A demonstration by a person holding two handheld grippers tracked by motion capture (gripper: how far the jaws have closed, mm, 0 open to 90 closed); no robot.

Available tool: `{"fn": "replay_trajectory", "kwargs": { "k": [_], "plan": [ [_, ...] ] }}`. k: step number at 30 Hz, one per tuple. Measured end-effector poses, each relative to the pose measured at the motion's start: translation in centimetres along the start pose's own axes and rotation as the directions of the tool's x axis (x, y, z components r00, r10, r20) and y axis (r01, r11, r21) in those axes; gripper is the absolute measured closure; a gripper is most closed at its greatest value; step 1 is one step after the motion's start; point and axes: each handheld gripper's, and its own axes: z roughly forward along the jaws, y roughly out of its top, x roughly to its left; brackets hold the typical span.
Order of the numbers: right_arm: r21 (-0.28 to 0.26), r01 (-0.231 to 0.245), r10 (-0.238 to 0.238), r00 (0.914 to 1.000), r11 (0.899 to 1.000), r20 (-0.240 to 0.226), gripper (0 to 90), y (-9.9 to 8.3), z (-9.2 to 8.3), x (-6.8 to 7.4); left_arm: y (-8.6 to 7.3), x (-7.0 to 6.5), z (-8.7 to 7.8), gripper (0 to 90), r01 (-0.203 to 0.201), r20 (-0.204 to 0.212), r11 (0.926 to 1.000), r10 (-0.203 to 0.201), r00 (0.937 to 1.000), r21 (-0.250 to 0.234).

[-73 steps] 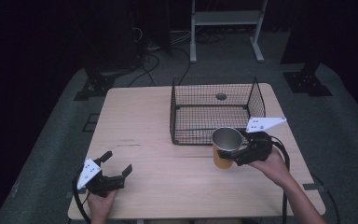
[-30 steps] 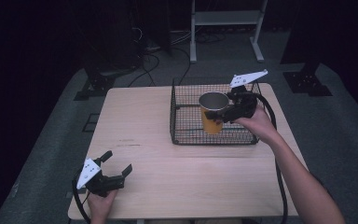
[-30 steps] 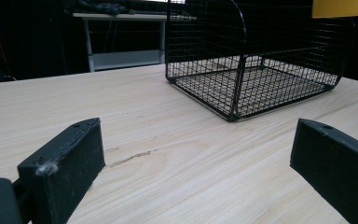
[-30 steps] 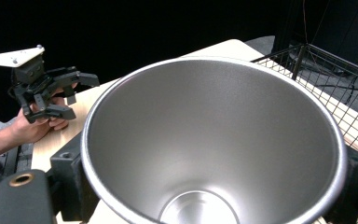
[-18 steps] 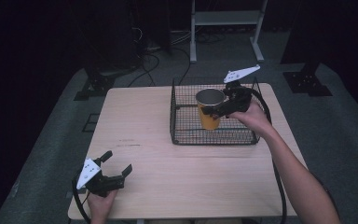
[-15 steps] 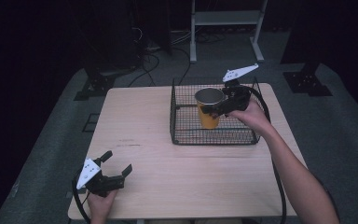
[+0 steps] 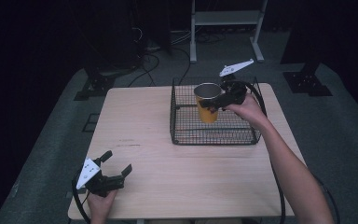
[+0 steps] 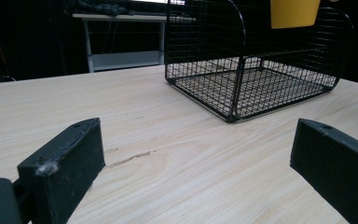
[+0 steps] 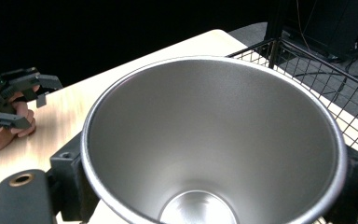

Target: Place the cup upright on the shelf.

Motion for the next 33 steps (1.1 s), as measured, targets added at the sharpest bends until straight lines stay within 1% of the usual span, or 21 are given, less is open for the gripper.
{"fn": "replay_trajectory", "kwargs": {
  "k": [5,9,13,16,23,26,33],
  "plan": [
    [0.028,-0.010,0.010,1.0000,1.000,0.001,12.8,-0.3,1.0,-0.9,0.0,0.0,0.0,2.2,0.001,0.000,1.0000,-0.001,1.0000,-0.001],
    [0.039,-0.015,0.015,0.9999,0.999,0.002,12.8,-0.6,1.8,-1.5,0.0,0.0,0.0,2.3,0.003,0.000,1.0000,-0.003,1.0000,-0.003],
    [0.042,-0.033,0.033,0.9994,0.999,0.004,12.8,-1.2,2.7,-2.3,0.0,0.0,0.0,2.2,0.004,0.000,1.0000,-0.004,1.0000,-0.004],
    [0.058,-0.043,0.042,0.9991,0.997,0.010,12.7,-1.6,3.4,-2.8,0.0,0.0,0.0,2.2,0.003,0.000,1.0000,-0.003,1.0000,-0.003],
    [0.063,-0.066,0.065,0.9975,0.996,0.030,12.7,-2.3,4.4,-3.8,0.0,0.0,0.0,2.2,0.004,0.000,1.0000,-0.004,1.0000,-0.004],
    [0.065,-0.085,0.083,0.9958,0.994,0.038,12.7,-2.7,4.9,-4.3,0.0,0.0,-0.1,2.2,0.004,0.000,1.0000,-0.004,1.0000,-0.004],
    [0.073,-0.113,0.110,0.9929,0.991,0.046,12.7,-3.4,5.8,-5.3,0.0,0.1,-0.1,2.2,0.005,0.001,1.0000,-0.005,1.0000,-0.006]
  ]
}}
